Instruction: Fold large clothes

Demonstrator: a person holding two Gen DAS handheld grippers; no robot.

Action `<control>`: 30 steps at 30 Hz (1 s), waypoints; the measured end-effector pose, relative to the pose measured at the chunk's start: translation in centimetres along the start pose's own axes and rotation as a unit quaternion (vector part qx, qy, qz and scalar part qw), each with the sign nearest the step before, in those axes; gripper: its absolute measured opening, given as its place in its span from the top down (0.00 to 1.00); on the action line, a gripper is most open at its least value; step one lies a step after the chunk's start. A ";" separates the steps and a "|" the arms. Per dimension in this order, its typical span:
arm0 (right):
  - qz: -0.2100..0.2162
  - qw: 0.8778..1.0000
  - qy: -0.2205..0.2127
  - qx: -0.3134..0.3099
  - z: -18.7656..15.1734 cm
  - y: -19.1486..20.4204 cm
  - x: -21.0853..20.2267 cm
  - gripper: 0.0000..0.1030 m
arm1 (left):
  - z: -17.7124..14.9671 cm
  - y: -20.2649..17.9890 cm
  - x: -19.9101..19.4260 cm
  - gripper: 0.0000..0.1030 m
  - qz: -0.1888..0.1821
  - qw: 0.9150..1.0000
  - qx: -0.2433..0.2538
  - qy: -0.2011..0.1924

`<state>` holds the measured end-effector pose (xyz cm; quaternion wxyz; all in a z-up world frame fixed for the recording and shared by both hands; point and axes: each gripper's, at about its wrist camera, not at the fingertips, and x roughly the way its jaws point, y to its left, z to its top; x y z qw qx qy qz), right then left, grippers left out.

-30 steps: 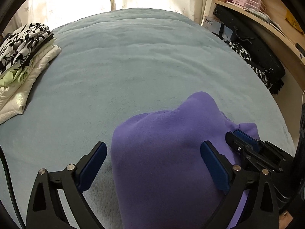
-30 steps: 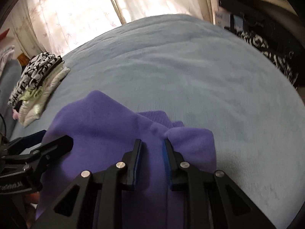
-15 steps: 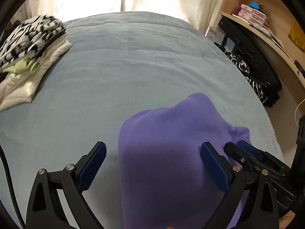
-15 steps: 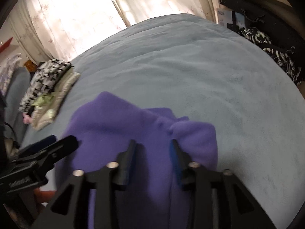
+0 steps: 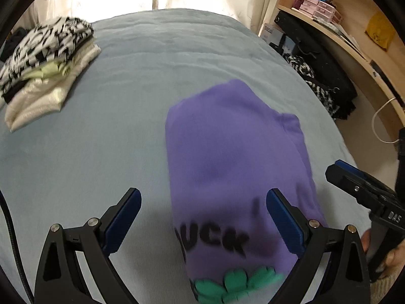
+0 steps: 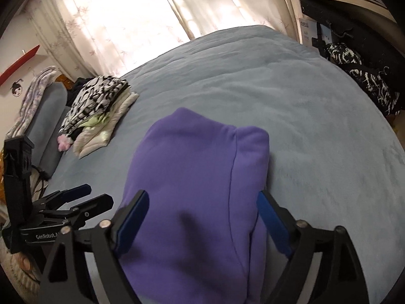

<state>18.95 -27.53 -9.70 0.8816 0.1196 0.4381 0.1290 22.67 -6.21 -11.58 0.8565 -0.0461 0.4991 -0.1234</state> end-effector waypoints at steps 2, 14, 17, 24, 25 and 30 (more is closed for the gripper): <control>-0.007 1.000 0.006 0.001 -0.6 -0.3 -0.3 0.13 | -0.6 0.3 -0.3 0.04 -0.015 1.000 -0.010 0.009; 0.011 0.996 0.076 0.051 -2.7 -3.9 2.8 0.13 | -3.4 3.7 4.5 0.04 -0.149 0.977 -0.107 0.105; 0.011 0.992 0.102 0.070 -3.0 -5.2 4.4 0.13 | -3.7 3.8 5.7 0.04 -0.168 0.972 -0.114 0.118; 0.027 0.987 0.134 0.085 -3.6 -6.3 6.3 0.13 | -3.8 2.9 6.4 0.00 -0.170 0.973 -0.098 0.118; 0.031 0.986 0.136 0.088 -3.7 -6.4 6.5 0.13 | -3.7 3.0 6.5 0.00 -0.171 0.973 -0.097 0.119; 0.067 0.980 0.153 0.107 -4.0 -7.0 7.1 0.13 | -3.9 3.1 7.1 0.00 -0.181 0.971 -0.093 0.122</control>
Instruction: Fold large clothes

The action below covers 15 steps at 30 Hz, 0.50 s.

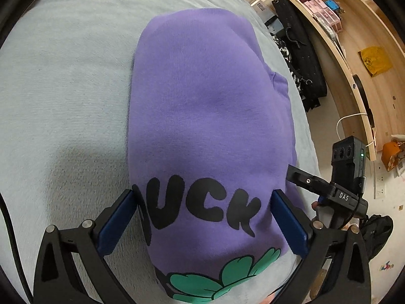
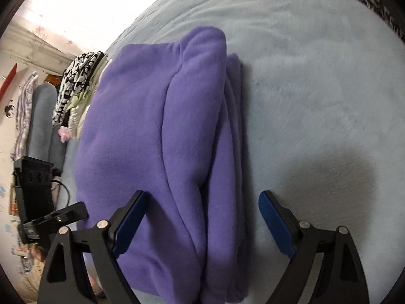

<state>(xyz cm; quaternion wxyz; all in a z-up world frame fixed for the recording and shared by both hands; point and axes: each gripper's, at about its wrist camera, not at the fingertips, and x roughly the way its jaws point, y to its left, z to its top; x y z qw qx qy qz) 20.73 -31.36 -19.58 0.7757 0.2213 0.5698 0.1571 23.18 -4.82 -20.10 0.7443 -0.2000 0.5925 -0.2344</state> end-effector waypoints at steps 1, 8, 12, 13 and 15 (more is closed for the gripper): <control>0.007 1.000 0.004 0.000 0.0 0.0 0.2 0.13 | 0.0 0.1 0.1 0.00 -0.003 1.000 -0.001 0.002; 0.034 0.999 0.025 -0.006 -0.2 0.2 1.6 0.12 | 0.5 1.2 1.9 0.00 -0.042 0.999 -0.010 0.032; 0.054 0.998 0.026 -0.005 -0.3 -0.2 2.0 0.12 | -0.4 2.2 4.4 0.01 -0.089 0.988 -0.037 0.119; 0.056 0.998 0.026 -0.010 -0.3 -0.2 2.1 0.12 | -0.5 2.2 4.4 0.01 -0.092 0.989 -0.036 0.111; 0.057 0.998 0.022 -0.021 -0.5 -0.1 2.0 0.12 | -0.6 2.2 4.5 0.01 -0.095 0.990 -0.036 0.102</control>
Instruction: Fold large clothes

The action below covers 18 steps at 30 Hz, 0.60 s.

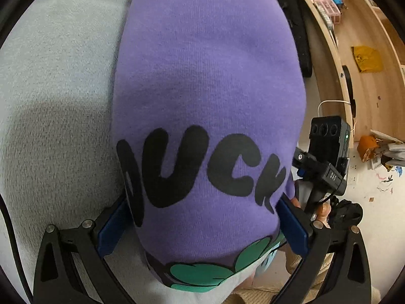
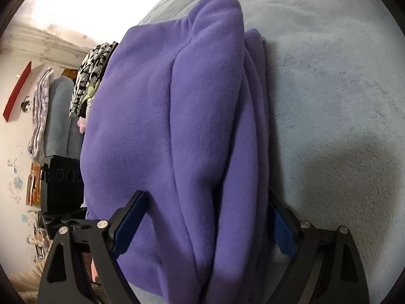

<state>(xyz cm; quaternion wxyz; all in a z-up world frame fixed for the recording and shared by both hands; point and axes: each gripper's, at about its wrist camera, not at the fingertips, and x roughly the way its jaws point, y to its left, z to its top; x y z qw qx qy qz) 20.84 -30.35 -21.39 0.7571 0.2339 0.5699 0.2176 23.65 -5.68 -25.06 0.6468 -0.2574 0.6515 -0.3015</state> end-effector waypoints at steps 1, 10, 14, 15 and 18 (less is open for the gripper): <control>0.000 1.000 -0.001 -0.003 -0.1 -0.1 0.0 0.12 | 0.1 0.0 0.2 0.01 -0.001 1.000 -0.001 -0.003; 0.000 1.000 -0.016 -0.017 -0.2 -0.3 0.0 0.15 | 1.2 -2.1 1.8 0.00 0.034 0.999 0.020 -0.035; 0.003 1.000 -0.025 -0.016 -0.3 -0.4 -0.1 0.24 | 1.3 -3.1 2.2 0.00 0.059 0.997 0.021 -0.053; 0.004 1.000 -0.026 -0.016 -0.3 -0.4 -0.1 0.26 | 1.5 -4.3 2.7 0.00 0.069 0.996 0.022 -0.060; 0.002 0.999 -0.040 -0.029 -0.5 0.2 -0.6 0.40 | 1.1 -5.9 2.5 0.05 0.111 0.989 0.051 -0.086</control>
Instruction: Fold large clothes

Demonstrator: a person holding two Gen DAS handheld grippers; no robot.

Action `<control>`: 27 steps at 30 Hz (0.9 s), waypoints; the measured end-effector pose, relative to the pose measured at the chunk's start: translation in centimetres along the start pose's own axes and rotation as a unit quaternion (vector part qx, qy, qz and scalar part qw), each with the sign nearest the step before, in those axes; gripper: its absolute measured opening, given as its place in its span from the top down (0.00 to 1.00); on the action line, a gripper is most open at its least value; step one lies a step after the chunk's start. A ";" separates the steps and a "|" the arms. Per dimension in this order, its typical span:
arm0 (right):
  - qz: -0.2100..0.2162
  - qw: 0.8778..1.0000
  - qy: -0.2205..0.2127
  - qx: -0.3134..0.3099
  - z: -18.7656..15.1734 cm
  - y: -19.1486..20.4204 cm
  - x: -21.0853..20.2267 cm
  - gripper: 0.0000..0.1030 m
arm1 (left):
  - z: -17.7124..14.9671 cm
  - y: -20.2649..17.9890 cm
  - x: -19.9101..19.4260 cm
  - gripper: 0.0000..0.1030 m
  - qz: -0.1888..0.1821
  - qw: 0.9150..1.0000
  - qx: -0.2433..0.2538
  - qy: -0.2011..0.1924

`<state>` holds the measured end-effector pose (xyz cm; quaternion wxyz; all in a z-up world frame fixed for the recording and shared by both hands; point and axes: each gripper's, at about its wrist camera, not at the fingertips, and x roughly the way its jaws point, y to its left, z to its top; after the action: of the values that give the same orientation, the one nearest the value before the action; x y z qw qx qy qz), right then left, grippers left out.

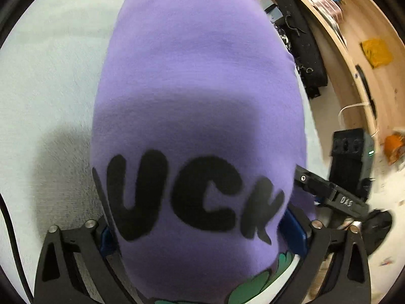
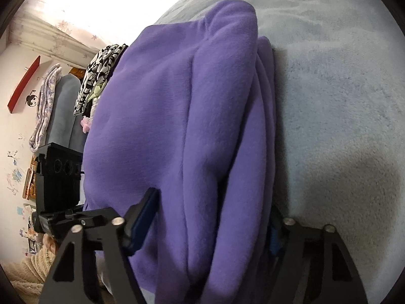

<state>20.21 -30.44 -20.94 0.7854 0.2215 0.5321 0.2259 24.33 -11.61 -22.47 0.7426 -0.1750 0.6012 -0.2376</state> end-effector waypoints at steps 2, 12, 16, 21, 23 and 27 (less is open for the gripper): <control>-0.012 1.000 -0.010 -0.020 -0.1 0.8 -0.3 0.50 | -0.1 -1.4 -0.5 0.08 0.029 0.999 0.031 -0.019; -0.032 0.993 -0.080 -0.083 -1.7 5.9 -2.2 0.58 | 0.1 -7.0 -6.1 0.19 0.123 0.974 0.149 -0.116; -0.020 0.987 -0.119 -0.104 -1.9 9.3 -3.4 0.59 | -0.2 -7.3 -9.9 0.19 0.128 0.967 0.156 -0.154; 0.001 0.979 -0.148 -0.139 -1.0 14.5 -4.4 0.59 | -2.3 -3.4 -17.9 0.19 0.124 0.960 0.150 -0.201; 0.014 0.975 -0.158 -0.156 0.1 17.3 -4.6 0.59 | -2.2 -2.3 -21.4 0.19 0.121 0.958 0.142 -0.219; 0.048 0.965 -0.171 -0.192 3.4 24.0 -4.1 0.59 | 0.1 1.5 -29.6 0.19 0.119 0.951 0.124 -0.257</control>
<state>19.22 -14.05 -2.71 0.8808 0.1272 0.3251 0.3199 19.83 6.28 0.69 0.9107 -0.0635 0.3723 -0.1675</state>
